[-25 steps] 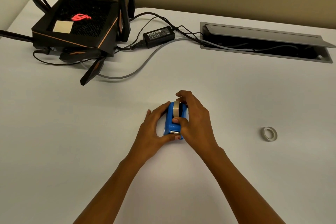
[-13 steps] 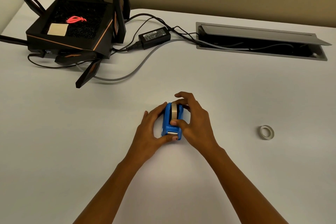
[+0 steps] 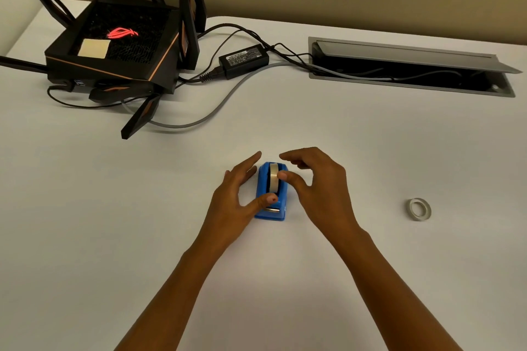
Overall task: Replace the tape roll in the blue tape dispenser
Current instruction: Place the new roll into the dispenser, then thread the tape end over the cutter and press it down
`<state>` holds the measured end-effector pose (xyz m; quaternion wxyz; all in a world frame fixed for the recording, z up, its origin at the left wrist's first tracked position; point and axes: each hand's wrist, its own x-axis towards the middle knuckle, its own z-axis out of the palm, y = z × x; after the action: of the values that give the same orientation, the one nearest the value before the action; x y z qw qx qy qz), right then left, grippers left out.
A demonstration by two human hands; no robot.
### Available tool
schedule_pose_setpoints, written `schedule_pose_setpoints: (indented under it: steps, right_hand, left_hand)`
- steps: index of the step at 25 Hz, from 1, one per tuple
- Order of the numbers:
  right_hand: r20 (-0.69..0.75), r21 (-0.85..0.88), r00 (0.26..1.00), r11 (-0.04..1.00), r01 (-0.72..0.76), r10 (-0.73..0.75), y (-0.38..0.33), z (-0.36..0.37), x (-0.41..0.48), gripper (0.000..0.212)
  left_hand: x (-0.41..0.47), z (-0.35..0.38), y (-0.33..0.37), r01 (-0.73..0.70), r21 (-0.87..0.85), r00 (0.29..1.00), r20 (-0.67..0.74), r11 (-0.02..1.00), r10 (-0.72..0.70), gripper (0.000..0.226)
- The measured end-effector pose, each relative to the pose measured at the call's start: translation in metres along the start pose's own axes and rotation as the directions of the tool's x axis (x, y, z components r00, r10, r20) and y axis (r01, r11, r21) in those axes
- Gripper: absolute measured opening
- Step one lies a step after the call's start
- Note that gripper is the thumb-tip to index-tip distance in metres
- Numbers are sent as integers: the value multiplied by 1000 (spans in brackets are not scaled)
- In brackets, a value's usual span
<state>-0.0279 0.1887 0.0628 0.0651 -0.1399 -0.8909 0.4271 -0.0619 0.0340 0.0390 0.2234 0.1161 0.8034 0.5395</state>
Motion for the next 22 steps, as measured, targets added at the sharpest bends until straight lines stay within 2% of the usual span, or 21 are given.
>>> schedule_pose_setpoints:
  steps: [5,9,12,14,17,22]
  right_hand:
    - [136,-147,988,985,90,-70,-11,3,11,23]
    - [142,-197,988,976,92,-64,-15,1,14,18]
    - [114,-174,992,982,72,-53,-19,0,17,20]
    - [143,-173,989,983,56,-32,-20,0,20,24]
    - [204,-222,979,973,66,-20,-21,-1,26,20]
    - [218,-288,975,953,97,-33,-24,0,31,15]
  left_hand:
    - [9,2,-1,-31,58,999,-25,998,32,55]
    - [13,3,-3,-80,67,996,-29,994,82,44]
    - [14,4,-5,-86,75,995,-38,993,89,44]
    - [15,5,-7,-81,85,995,-46,993,85,47]
    - [15,4,-9,-77,97,995,-54,992,82,48]
    - [15,3,-9,-71,112,996,-52,991,77,49]
